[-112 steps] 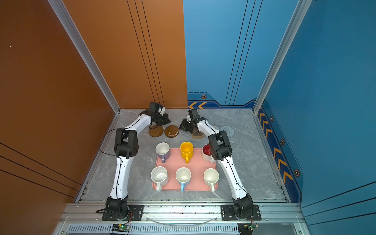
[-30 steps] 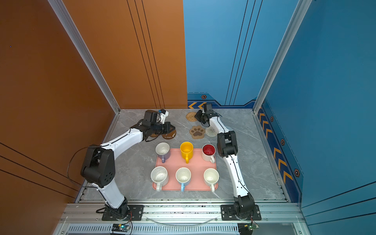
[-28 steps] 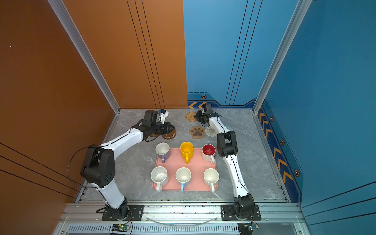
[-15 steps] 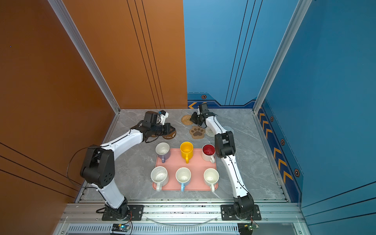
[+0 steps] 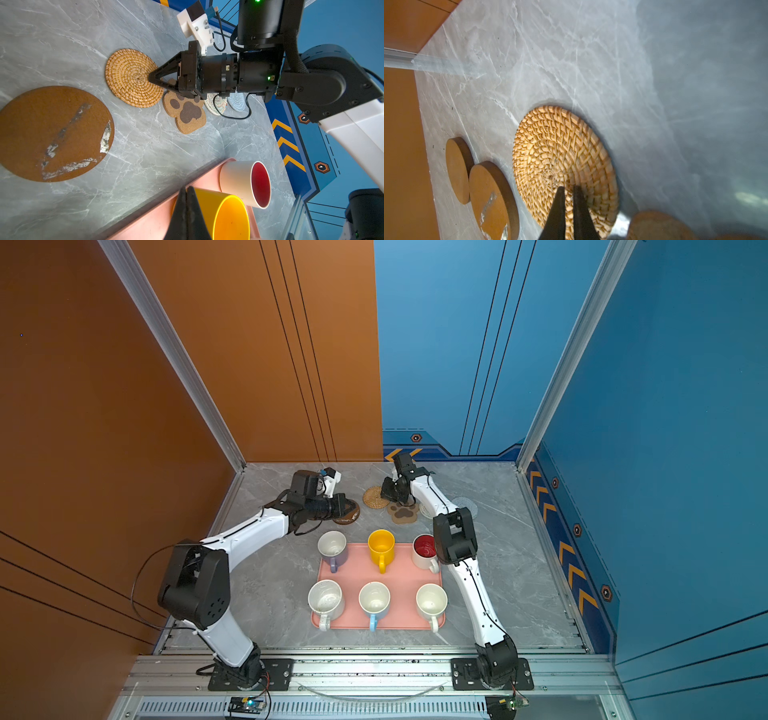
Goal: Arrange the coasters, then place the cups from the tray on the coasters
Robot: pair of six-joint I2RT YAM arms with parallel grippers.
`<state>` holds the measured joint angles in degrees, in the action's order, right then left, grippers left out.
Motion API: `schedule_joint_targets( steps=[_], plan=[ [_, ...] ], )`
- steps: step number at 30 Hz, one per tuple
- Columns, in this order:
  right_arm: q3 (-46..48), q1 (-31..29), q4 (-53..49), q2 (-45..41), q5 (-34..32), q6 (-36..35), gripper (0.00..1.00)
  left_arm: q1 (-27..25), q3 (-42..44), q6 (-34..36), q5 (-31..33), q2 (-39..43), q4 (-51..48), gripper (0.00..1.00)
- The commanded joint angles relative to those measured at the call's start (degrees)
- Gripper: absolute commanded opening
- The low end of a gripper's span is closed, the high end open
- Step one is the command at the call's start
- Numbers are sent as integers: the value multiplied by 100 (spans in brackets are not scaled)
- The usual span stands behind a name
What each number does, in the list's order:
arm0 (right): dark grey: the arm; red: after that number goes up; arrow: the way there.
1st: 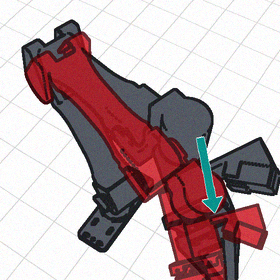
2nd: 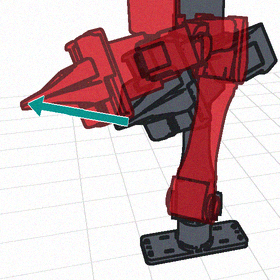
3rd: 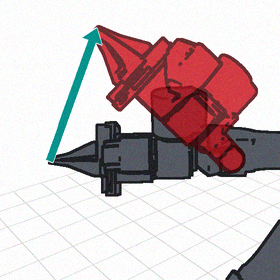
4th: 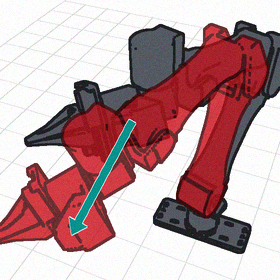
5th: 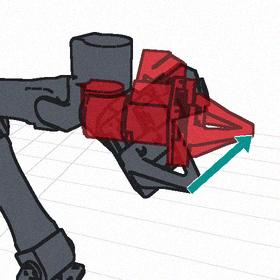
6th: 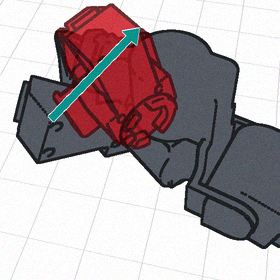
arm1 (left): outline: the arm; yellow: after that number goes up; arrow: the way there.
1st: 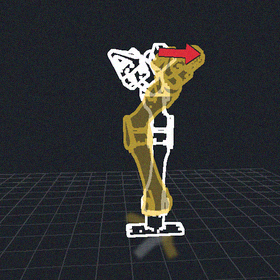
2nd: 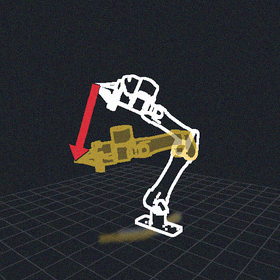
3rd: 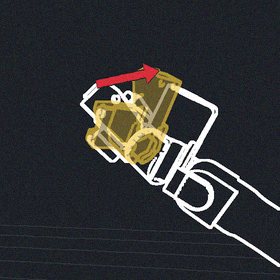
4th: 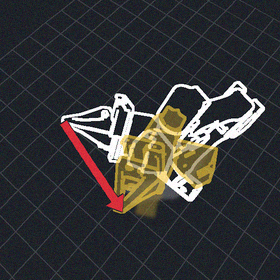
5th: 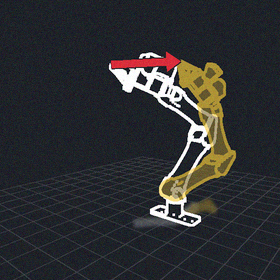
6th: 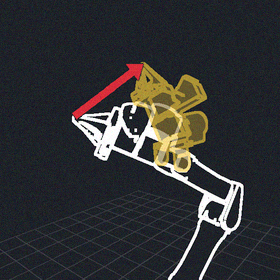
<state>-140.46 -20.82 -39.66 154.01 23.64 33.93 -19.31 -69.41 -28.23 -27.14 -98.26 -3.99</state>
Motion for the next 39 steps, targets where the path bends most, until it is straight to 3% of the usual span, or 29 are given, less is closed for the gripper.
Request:
schedule_joint_targets(
  steps=[1, 17, 39],
  plan=[
    [228, -80, -869, -20, -316, -288, 9, 58, 126, -31, -46, 210, 98, 0],
    [323, -343, -1171, -99, -254, -563, 7, 85, 338, -36, -12, 409, 167, 0],
    [1143, -458, -1198, -602, -238, -743, 5, 115, 383, 20, 46, 476, 73, 0]
  ],
)
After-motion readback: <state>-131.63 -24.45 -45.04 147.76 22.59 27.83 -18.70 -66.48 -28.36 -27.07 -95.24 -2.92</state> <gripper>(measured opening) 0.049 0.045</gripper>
